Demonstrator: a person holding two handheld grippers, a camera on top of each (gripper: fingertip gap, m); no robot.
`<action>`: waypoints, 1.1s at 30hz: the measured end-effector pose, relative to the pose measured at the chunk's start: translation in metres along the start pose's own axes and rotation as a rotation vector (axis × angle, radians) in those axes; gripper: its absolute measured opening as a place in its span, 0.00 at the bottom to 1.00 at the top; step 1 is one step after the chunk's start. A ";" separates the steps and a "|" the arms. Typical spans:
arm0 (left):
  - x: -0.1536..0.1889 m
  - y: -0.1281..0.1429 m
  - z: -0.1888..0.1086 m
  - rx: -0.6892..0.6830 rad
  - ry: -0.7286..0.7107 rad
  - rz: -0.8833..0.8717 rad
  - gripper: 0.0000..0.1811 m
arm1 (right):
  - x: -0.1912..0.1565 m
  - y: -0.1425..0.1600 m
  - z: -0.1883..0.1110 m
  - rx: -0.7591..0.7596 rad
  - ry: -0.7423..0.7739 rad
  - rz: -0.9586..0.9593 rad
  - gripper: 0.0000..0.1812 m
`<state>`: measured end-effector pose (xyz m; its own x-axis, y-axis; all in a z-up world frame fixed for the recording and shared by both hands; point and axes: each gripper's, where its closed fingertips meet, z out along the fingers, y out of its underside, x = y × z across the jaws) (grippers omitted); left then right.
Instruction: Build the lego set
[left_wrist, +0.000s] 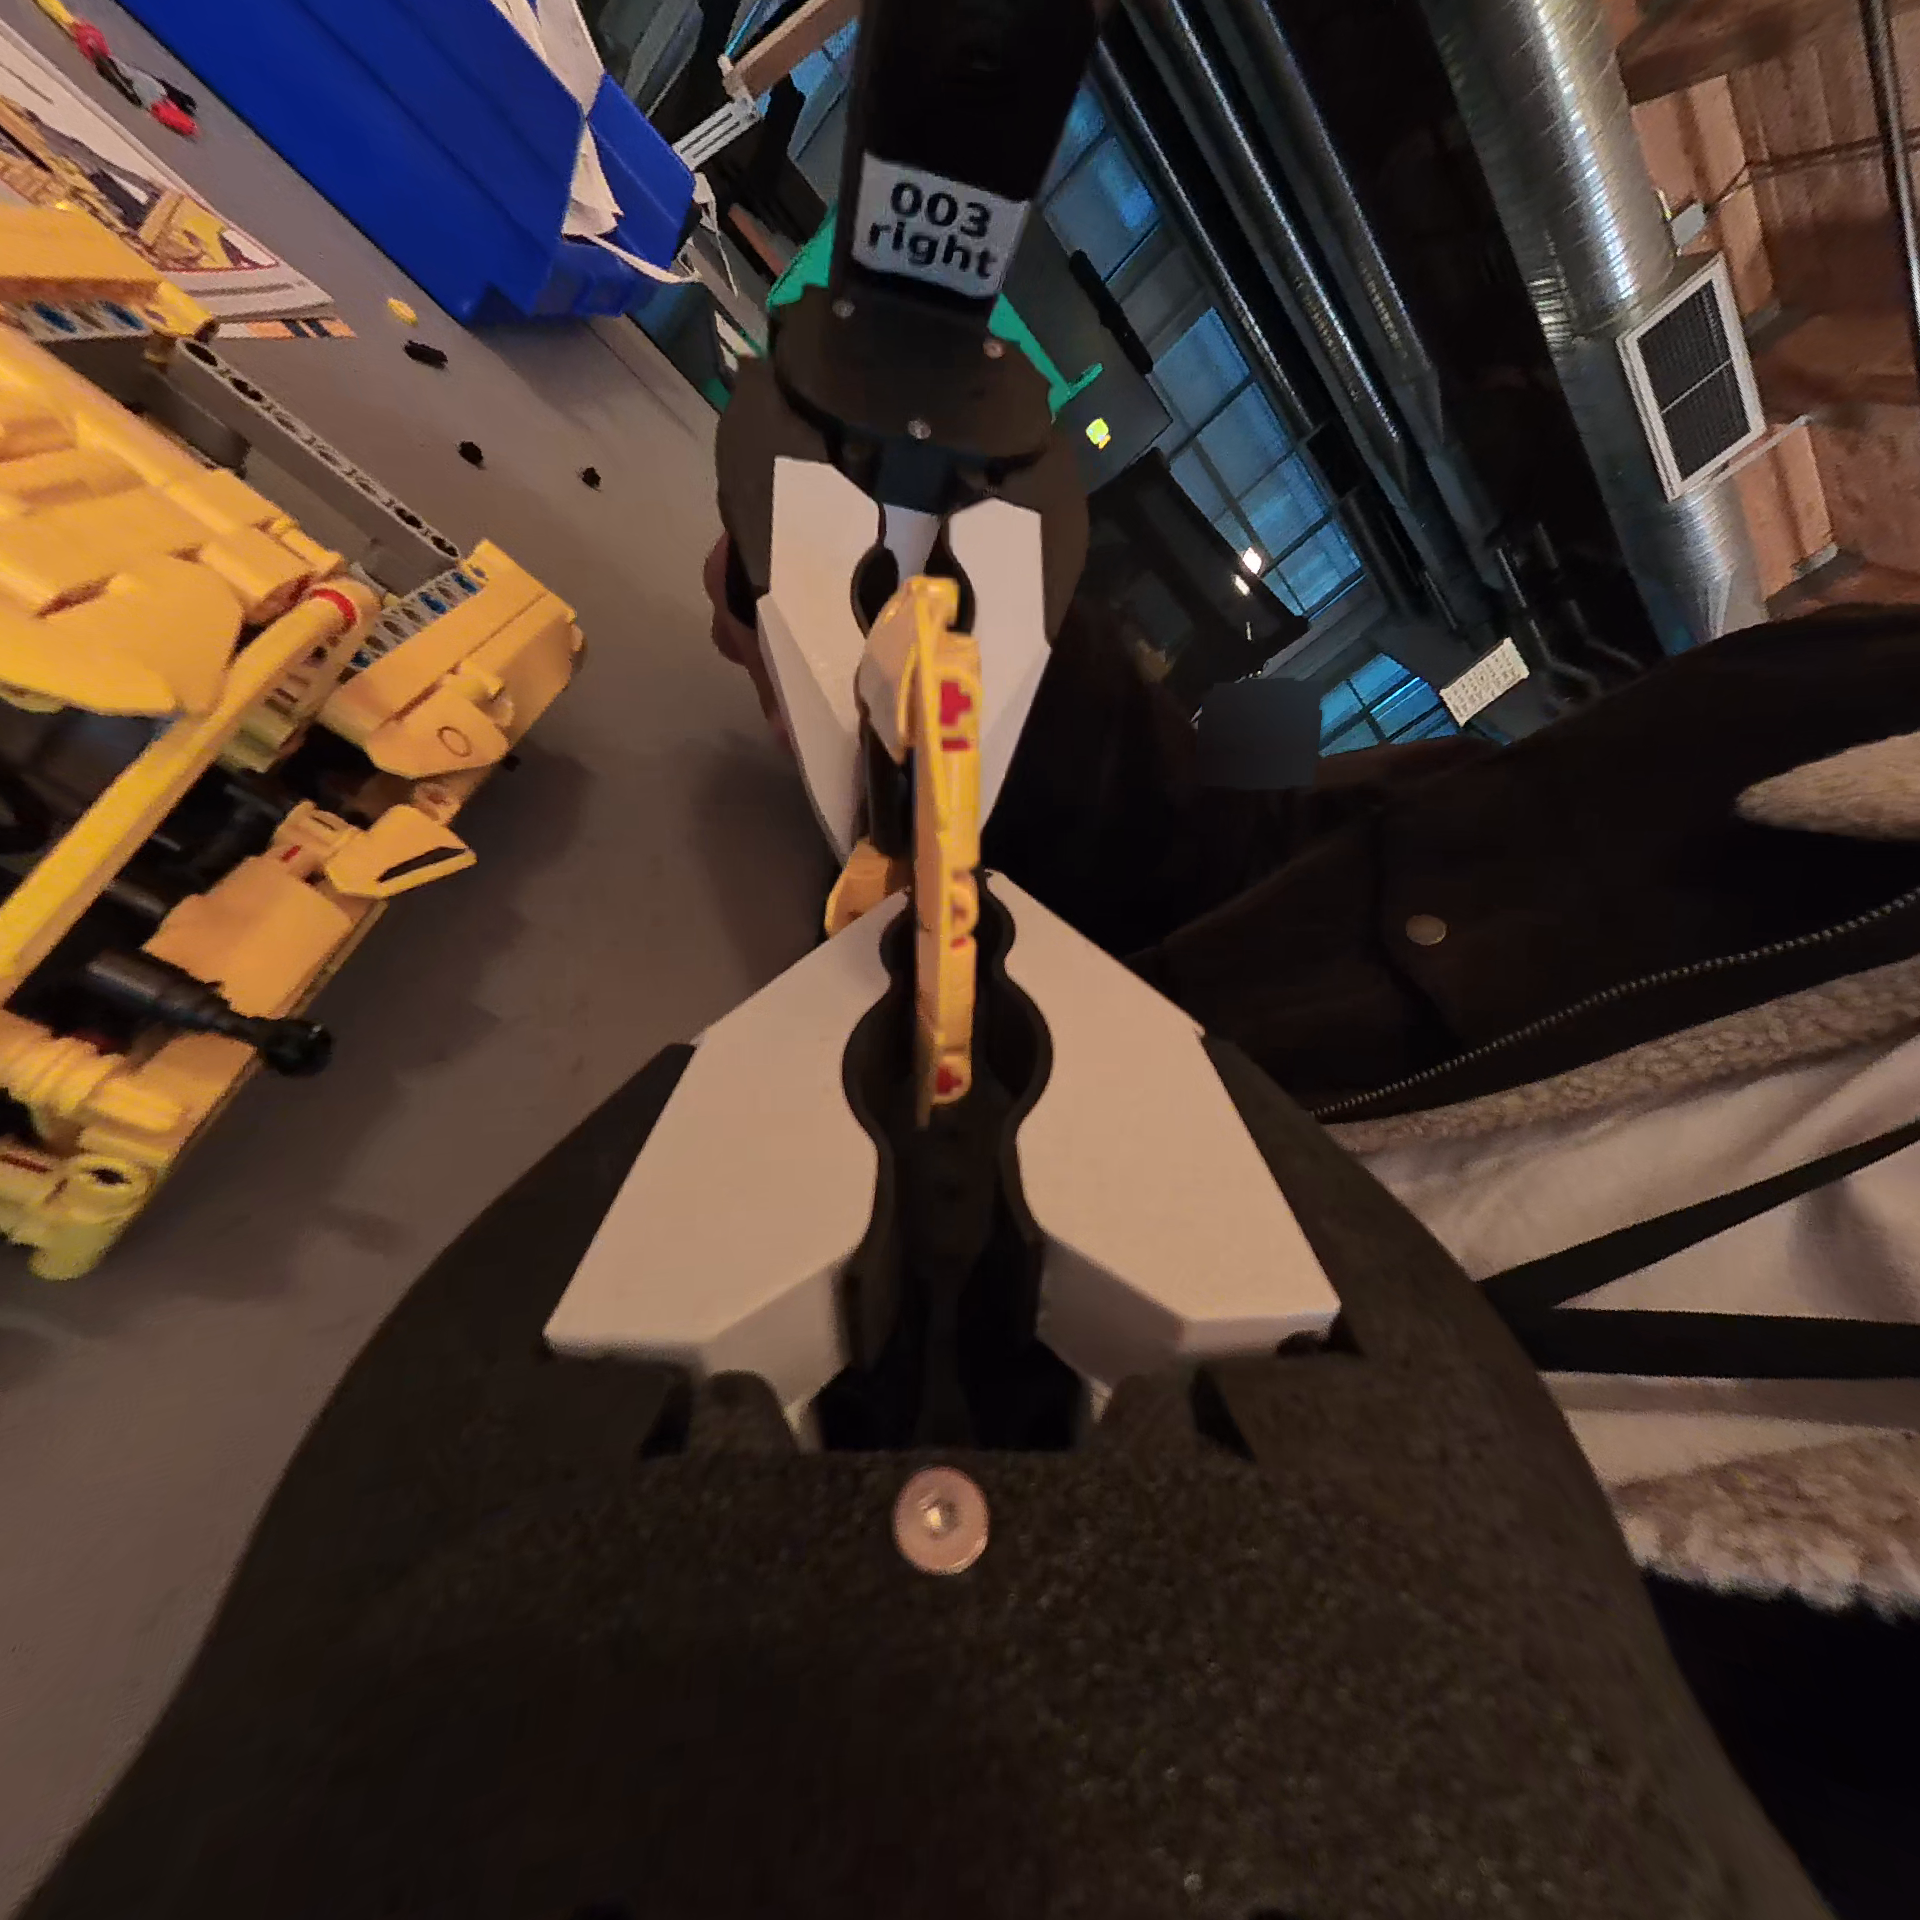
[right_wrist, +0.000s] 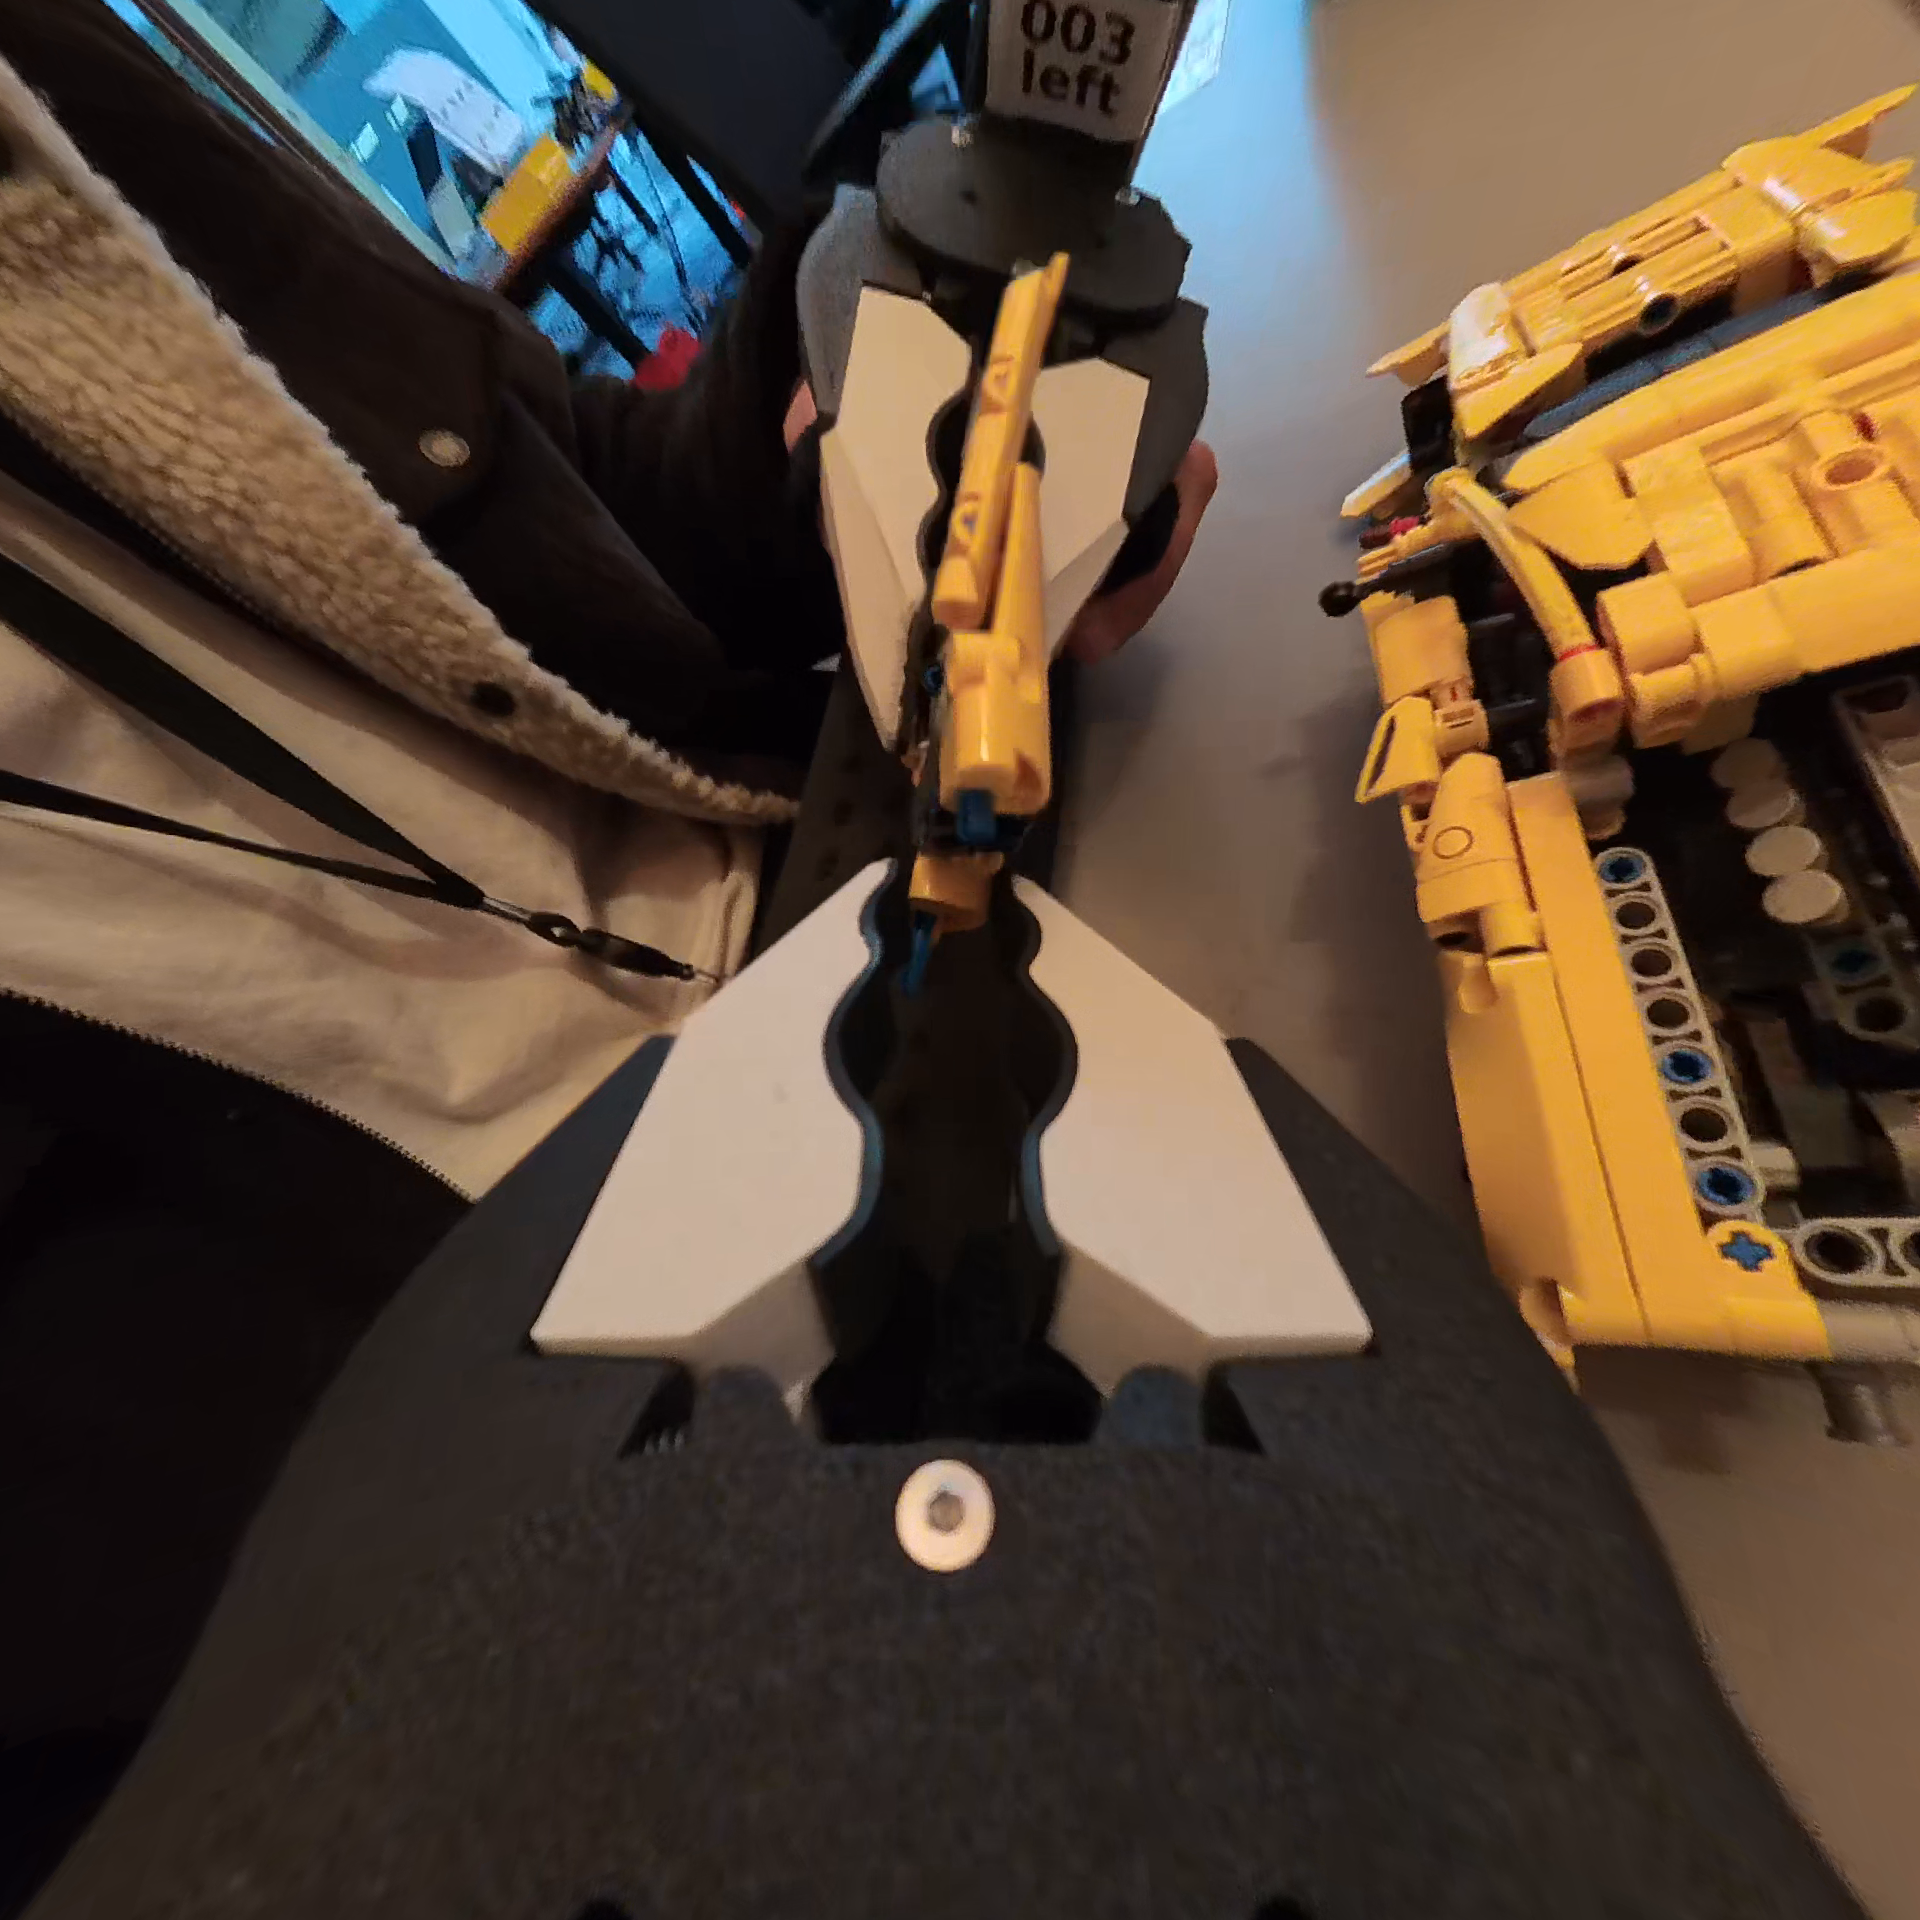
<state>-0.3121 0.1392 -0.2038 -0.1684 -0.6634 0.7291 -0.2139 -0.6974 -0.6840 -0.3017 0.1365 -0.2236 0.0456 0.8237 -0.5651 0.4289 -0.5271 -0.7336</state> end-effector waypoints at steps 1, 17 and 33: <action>-0.001 0.000 0.000 -0.001 -0.011 0.008 0.03 | 0.001 -0.001 -0.002 0.028 -0.004 0.010 0.09; -0.002 0.005 0.005 -0.046 -0.104 0.149 0.04 | 0.002 0.004 -0.007 0.048 0.023 -0.014 0.09; -0.008 0.027 0.012 -0.200 -0.173 0.212 0.04 | 0.005 0.028 0.003 -0.086 0.032 -0.025 0.09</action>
<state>-0.3047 0.1224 -0.2285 -0.0668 -0.8361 0.5445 -0.3795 -0.4834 -0.7889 -0.2918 0.1257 -0.2479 0.0624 0.8436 -0.5334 0.5062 -0.4874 -0.7115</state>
